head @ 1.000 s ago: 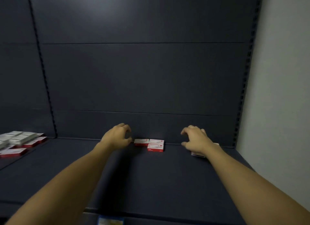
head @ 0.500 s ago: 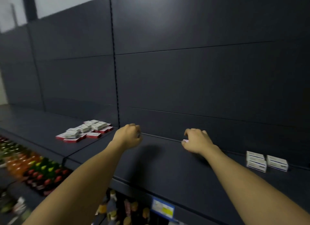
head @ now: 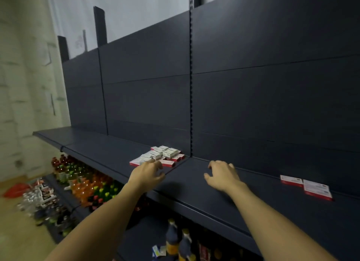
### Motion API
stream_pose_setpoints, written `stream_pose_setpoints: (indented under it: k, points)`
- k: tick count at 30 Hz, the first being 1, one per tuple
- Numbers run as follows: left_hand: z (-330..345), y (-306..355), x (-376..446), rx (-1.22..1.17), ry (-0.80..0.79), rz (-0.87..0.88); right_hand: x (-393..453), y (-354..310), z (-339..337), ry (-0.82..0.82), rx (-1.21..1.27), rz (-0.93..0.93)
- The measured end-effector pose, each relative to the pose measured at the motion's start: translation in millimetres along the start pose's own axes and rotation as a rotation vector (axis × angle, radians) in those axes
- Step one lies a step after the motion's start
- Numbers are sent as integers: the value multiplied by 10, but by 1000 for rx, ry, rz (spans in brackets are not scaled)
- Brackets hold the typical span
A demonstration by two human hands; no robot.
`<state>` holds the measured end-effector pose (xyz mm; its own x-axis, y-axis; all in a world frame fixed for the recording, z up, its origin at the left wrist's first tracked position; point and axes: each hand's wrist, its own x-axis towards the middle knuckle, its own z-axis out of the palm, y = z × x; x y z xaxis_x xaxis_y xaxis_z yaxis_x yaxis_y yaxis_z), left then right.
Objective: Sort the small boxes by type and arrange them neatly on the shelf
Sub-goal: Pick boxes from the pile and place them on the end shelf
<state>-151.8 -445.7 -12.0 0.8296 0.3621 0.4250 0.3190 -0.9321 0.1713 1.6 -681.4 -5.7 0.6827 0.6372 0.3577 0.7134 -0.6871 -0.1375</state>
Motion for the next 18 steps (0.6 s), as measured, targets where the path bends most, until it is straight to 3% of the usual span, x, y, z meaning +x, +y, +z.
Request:
stream_pose_setpoints:
  k: [8,18]
  points:
    - [-46,-917,-219,-7,36,-73,241,-940,407,-33,39,-99]
    - [100,-1496,247,-43,60,-104,1009,-1383,750,-16,36,-119]
